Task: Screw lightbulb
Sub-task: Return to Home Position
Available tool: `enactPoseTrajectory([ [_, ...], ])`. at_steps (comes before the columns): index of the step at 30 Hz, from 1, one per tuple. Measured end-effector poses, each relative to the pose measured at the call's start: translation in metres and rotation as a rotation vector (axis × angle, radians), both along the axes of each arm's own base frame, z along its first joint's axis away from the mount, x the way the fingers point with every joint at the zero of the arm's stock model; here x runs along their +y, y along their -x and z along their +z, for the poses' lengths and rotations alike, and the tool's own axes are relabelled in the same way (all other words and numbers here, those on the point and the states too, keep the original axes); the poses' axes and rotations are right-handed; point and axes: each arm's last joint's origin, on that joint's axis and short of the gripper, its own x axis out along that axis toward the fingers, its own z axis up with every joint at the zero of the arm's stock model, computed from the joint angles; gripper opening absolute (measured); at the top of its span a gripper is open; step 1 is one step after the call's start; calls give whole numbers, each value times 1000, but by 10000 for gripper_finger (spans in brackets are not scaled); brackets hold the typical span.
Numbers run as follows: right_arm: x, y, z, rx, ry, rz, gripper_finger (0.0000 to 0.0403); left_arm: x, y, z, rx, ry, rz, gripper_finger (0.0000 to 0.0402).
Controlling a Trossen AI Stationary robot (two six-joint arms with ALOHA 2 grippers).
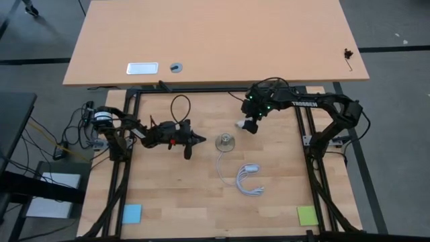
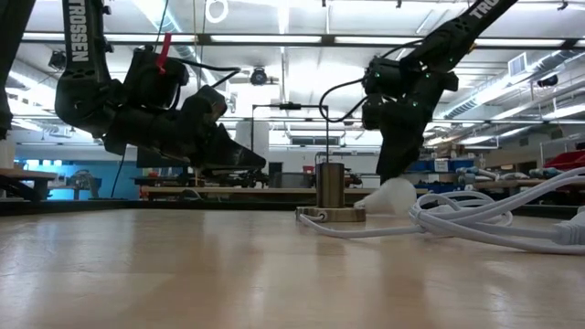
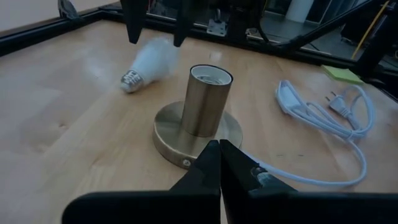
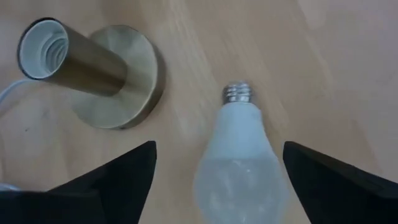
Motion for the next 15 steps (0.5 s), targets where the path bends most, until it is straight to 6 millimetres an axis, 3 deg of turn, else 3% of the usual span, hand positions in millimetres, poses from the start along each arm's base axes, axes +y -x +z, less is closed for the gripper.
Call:
enactPoseTrajectory([
  [8,6,-3,0,4,16,44,358,0,0,0,0,-1,0,0],
  [15,8,-1,11,96,0,46,295,0,10,2,-73,-2,-27,0],
])
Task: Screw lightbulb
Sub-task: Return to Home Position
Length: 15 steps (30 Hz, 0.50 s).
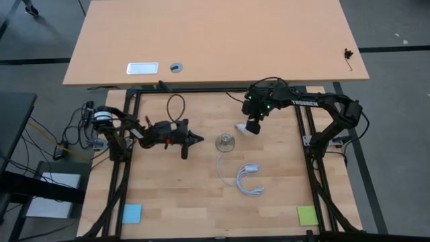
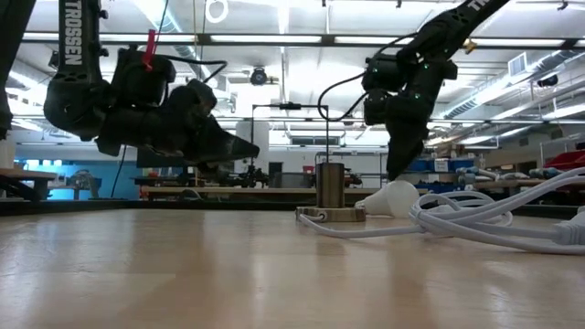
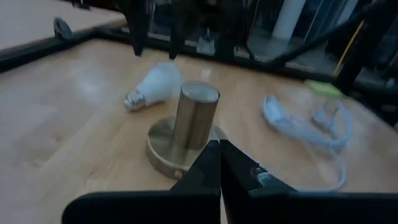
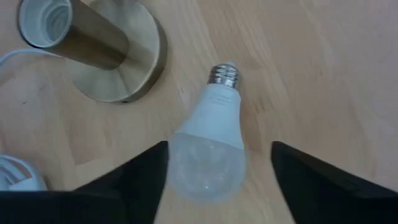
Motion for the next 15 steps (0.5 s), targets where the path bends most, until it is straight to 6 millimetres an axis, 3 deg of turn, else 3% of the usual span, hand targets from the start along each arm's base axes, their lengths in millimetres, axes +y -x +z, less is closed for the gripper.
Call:
enactPoseTrajectory([
  [4,7,-2,8,-3,59,43,202,4,8,3,-58,17,-22,0],
  [9,24,-1,19,-34,174,109,39,10,17,5,-100,27,-35,0],
  [11,31,4,22,-81,200,129,14,12,21,5,-111,26,-39,0],
  [15,45,17,25,-220,257,126,13,14,25,4,-109,27,-45,0],
])
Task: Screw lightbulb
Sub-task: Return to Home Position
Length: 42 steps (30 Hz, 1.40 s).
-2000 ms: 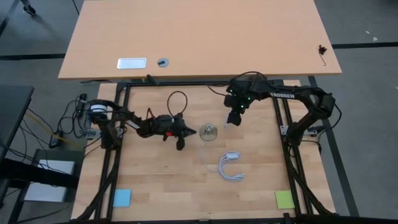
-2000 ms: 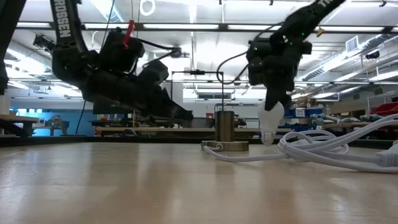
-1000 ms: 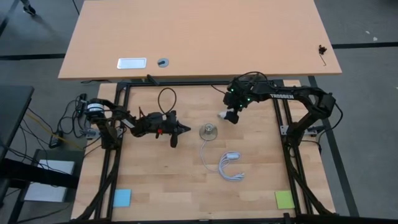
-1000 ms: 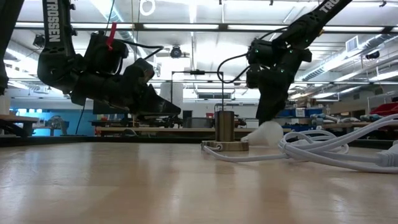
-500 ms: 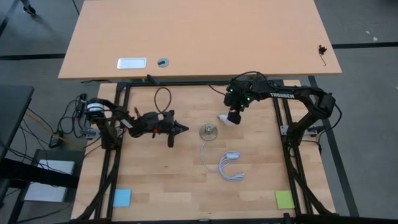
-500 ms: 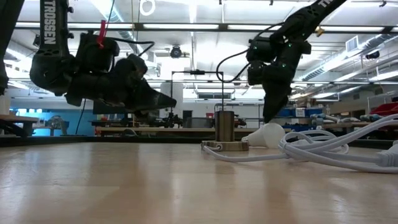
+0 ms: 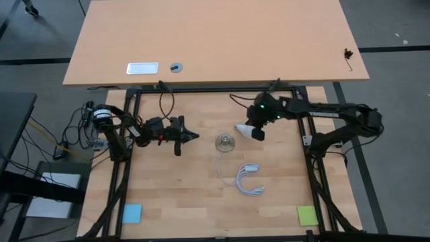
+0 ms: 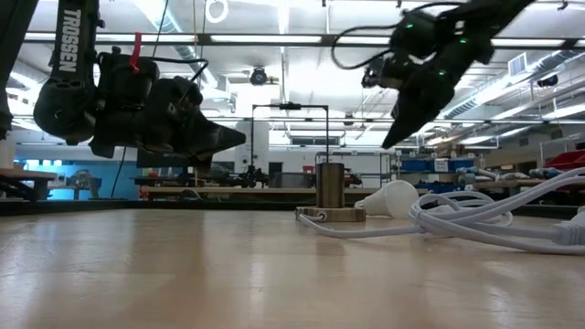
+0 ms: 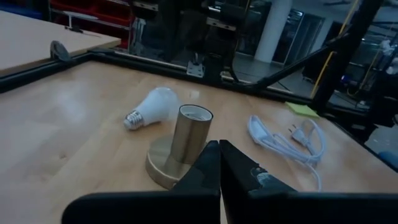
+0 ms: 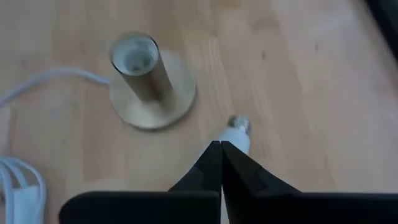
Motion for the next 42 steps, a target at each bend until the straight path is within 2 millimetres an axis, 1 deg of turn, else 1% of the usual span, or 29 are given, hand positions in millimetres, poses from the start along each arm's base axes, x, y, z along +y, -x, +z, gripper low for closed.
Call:
enactPoseTrajectory([
  [2,8,8,-3,-79,22,4,7,0,0,0,-1,0,-7,0],
  [6,23,24,-9,-255,48,5,7,0,0,0,-4,-3,-31,0],
  [11,40,45,-15,-429,69,14,4,-2,2,2,-14,-21,-58,0],
  [14,47,60,-15,-498,97,2,3,-5,12,7,-34,-41,-60,0],
  [19,59,83,-13,-600,128,-6,2,-11,41,18,-80,-56,-30,0],
  [22,64,92,-15,-641,141,0,2,-14,49,22,-89,-56,-17,0],
  [28,71,102,-13,-703,160,9,1,-14,48,24,-44,-57,-13,0],
  [31,73,106,-12,-709,166,-2,1,-14,49,25,-51,-67,-11,0],
  [36,77,109,-10,-720,174,-4,1,-14,48,25,-45,-68,9,0],
  [42,82,113,-7,-749,201,15,0,-19,47,25,-49,-69,-7,0],
])
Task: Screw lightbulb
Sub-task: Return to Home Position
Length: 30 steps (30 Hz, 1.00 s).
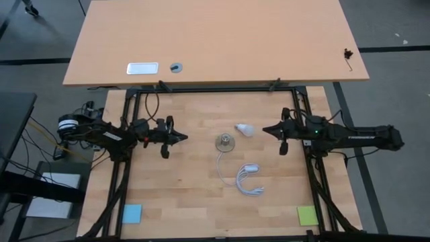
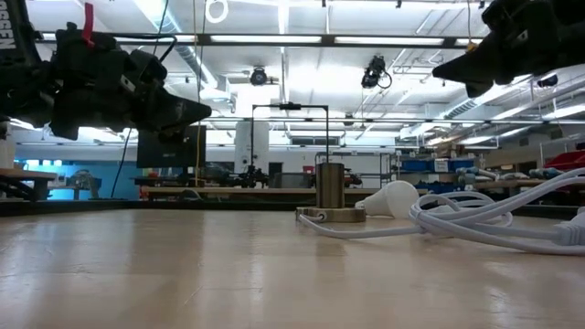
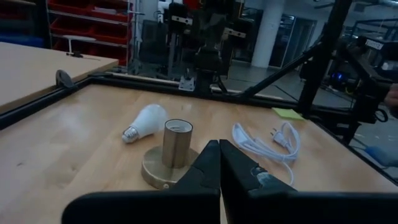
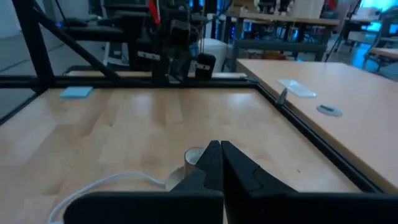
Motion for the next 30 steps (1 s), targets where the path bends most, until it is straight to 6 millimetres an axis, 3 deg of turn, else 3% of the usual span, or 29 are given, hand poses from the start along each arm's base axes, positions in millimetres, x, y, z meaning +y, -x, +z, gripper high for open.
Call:
enactPoseTrajectory([
  [11,5,14,9,-90,18,36,1,0,1,3,-16,0,2,0],
  [30,5,14,13,-137,-64,31,1,-3,15,24,-61,-4,45,0],
])
